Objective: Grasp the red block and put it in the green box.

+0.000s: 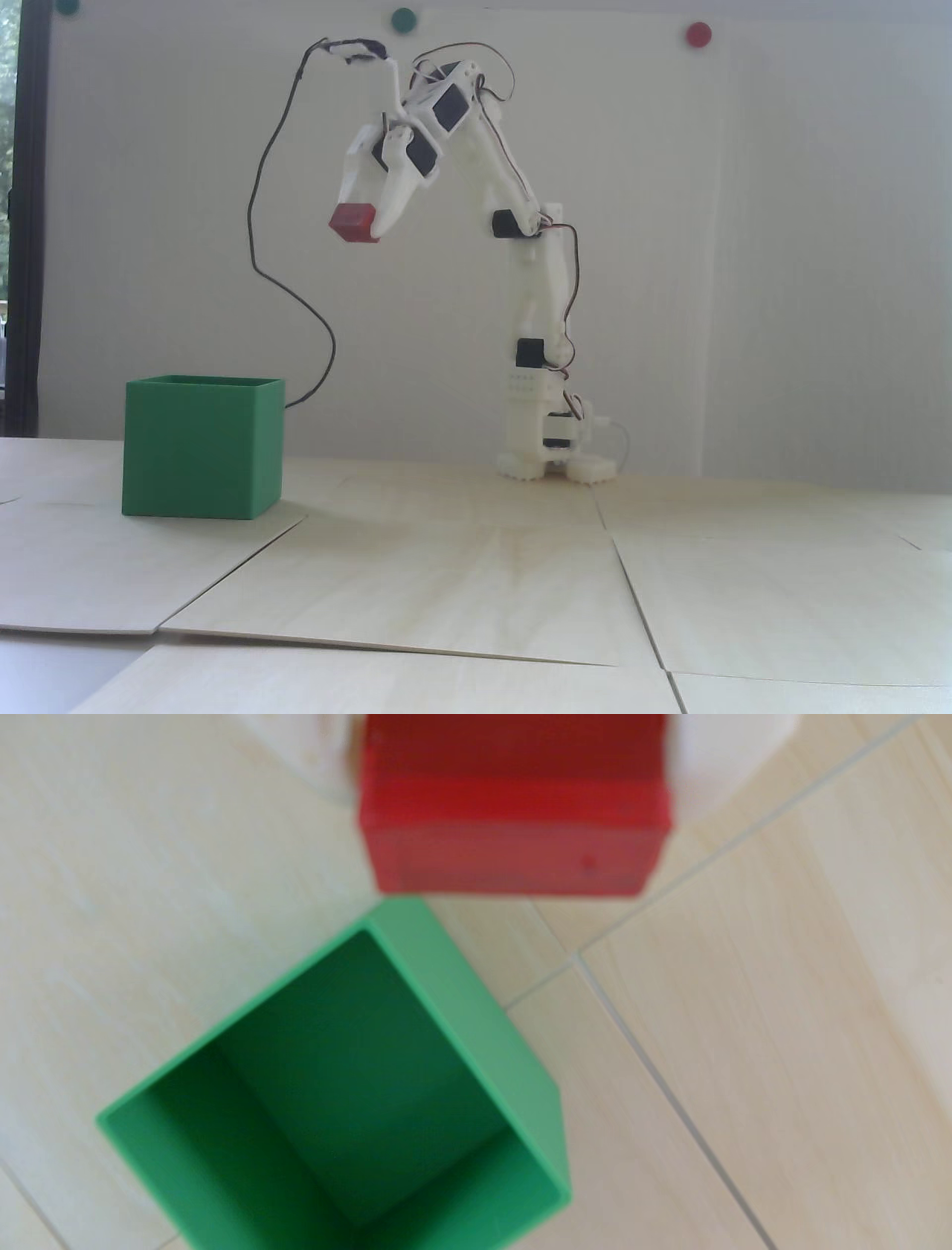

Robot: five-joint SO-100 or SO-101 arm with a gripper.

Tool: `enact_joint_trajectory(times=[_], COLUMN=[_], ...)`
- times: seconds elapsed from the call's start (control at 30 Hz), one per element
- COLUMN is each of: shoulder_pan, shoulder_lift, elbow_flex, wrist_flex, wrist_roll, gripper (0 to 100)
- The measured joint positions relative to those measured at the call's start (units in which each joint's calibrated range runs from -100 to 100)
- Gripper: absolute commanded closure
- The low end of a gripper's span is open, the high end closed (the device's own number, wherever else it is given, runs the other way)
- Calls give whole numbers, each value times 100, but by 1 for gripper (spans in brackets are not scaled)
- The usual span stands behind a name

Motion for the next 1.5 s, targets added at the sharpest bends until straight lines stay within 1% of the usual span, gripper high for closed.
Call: enact_joint_trajectory(times=[0.2,0.47,0.6,0.7,0.83,1.03,1.2,1.37,1.5], shoulder_pan=[222,558,588,588,588,588,588,588,588], shoulder_lift=[0,8,149,606,1254,2059,2449,2632,2765], elbow_flex=[1137,2175,2310,2319,2014,788,36,-278,-322], wrist_flex=[-674,-2163,-2745,-3095,-3295,-3319,-3319,-3319,-3319], wrist_roll=[0,0,-26,-185,-308,-334,-334,-334,-334], gripper=[98,98,98,98,98,98,98,97,91])
